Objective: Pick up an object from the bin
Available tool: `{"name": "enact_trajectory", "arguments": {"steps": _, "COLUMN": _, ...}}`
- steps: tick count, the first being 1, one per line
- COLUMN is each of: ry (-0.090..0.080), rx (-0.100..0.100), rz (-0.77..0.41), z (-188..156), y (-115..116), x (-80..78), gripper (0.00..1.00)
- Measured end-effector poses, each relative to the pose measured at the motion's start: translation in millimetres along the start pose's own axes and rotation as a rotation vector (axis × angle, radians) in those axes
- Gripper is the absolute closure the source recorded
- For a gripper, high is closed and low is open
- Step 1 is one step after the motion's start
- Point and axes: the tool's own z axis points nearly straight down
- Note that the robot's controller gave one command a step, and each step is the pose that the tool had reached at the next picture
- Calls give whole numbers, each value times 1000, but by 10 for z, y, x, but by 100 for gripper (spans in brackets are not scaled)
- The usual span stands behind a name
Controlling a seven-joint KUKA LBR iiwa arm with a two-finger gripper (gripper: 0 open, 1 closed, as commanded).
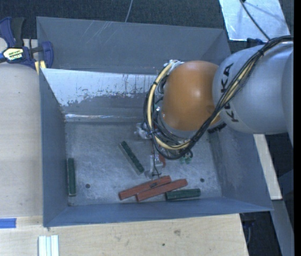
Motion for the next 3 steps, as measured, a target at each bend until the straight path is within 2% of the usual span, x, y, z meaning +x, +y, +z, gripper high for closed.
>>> {"name": "enact_trajectory", "arguments": {"steps": 1, "ry": -2, "rx": -1, "rz": 24, "z": 423, "y": 85, "x": 173, "gripper": 0}}
{"name": "enact_trajectory", "arguments": {"steps": 2, "ry": 5, "rx": 0, "rz": 139, "z": 593, "y": 120, "x": 80, "gripper": 0}}
{"name": "enact_trajectory", "arguments": {"steps": 3, "ry": -6, "rx": -1, "rz": 56, "z": 568, "y": 145, "x": 388, "gripper": 0}}
